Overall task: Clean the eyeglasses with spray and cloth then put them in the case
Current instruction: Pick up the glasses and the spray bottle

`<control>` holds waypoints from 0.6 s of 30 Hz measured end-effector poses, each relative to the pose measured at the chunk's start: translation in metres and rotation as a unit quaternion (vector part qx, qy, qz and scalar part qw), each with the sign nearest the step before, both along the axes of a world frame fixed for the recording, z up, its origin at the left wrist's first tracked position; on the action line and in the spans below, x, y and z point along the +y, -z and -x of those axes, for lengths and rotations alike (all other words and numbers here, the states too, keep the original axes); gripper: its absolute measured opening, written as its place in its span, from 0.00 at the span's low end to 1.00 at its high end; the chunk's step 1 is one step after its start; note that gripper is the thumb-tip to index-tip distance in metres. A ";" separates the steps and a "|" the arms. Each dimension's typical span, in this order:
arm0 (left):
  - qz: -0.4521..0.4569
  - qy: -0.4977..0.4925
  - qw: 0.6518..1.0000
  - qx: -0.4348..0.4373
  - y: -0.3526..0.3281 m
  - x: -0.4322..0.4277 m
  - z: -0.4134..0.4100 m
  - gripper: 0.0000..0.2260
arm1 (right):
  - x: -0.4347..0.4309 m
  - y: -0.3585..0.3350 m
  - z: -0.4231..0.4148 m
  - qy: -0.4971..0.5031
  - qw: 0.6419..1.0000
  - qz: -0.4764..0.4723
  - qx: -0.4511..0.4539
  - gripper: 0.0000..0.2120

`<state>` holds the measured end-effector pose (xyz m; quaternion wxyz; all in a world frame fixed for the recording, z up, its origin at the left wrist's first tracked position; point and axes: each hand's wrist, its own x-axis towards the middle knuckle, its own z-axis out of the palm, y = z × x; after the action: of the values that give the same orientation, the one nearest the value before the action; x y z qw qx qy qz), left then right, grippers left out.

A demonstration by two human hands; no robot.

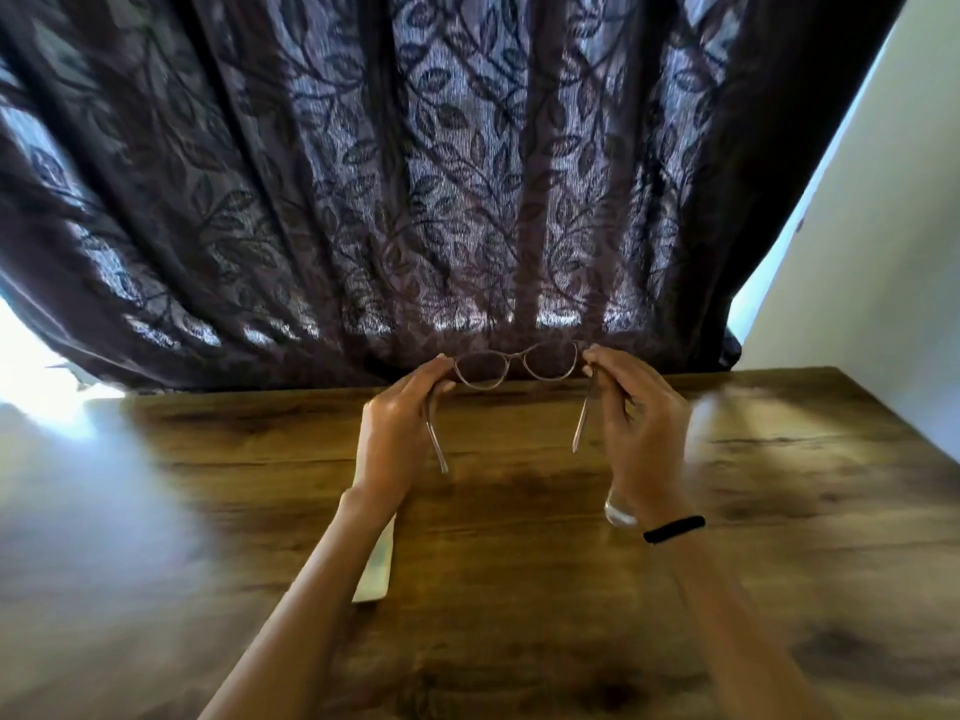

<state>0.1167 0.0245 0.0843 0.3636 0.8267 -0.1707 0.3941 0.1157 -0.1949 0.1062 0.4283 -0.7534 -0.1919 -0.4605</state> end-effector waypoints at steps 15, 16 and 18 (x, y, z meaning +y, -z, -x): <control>-0.029 -0.095 0.992 -0.078 -0.092 0.002 -0.046 0.06 | -0.013 -0.010 -0.023 0.027 0.998 -0.040 0.037 0.13; -0.020 -0.094 0.992 -0.077 -0.093 0.002 -0.048 0.06 | -0.016 -0.005 -0.019 0.037 0.998 -0.038 0.043 0.13; -0.014 -0.101 0.992 -0.075 -0.094 0.002 -0.049 0.05 | -0.024 0.005 -0.012 0.053 0.996 -0.031 0.059 0.13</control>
<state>0.1659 0.0266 0.1782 0.2964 0.8126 -0.1191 0.4874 0.1275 -0.2188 0.1010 0.4374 -0.7747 -0.1120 -0.4428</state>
